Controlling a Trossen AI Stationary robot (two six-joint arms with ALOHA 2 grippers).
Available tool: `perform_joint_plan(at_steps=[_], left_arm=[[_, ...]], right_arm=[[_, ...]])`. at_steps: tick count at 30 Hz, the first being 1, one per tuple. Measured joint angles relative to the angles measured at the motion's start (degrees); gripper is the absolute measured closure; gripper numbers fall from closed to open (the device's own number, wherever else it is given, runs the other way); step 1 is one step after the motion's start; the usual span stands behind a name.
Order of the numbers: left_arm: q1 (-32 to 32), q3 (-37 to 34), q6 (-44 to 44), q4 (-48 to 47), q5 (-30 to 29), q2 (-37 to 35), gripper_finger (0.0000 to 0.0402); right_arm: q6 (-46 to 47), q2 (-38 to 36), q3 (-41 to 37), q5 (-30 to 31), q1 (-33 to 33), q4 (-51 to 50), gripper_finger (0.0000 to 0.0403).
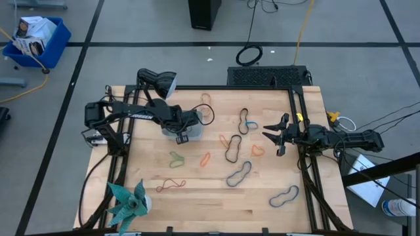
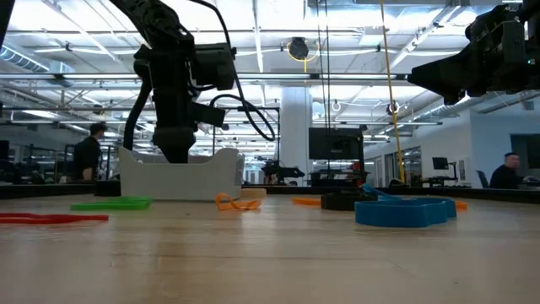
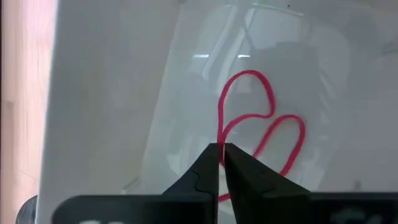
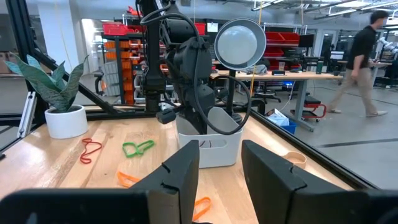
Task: Pick and place rubber bands into bin
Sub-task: Put the top red rubber band into the gray bin, then put the top green rubber band into the gray bin
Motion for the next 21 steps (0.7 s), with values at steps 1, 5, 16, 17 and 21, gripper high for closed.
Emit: perform_joint_plan(at_steps=[1,5,16,17,21], left_arm=[[0.0,0.0,0.0,0.0,0.0,0.0,0.0357],[0.0,0.0,-0.2,0.0,0.0,0.0,0.0340],[0.0,0.0,0.0,0.0,-0.5,0.0,0.0247],[0.0,0.0,0.1,0.0,-0.5,0.0,0.0240],[-0.1,0.0,0.1,-0.3,-0.5,-1.5,0.0223]], right_arm=[[0.0,0.0,0.0,0.0,0.0,0.0,0.0287],[0.0,0.0,0.0,0.0,0.0,0.0,0.0287],[0.0,0.0,0.0,0.0,0.0,0.0,0.0287],[0.0,0.0,0.0,0.0,0.0,0.0,0.0287],[0.0,0.0,0.0,0.0,0.0,0.0,0.0287]])
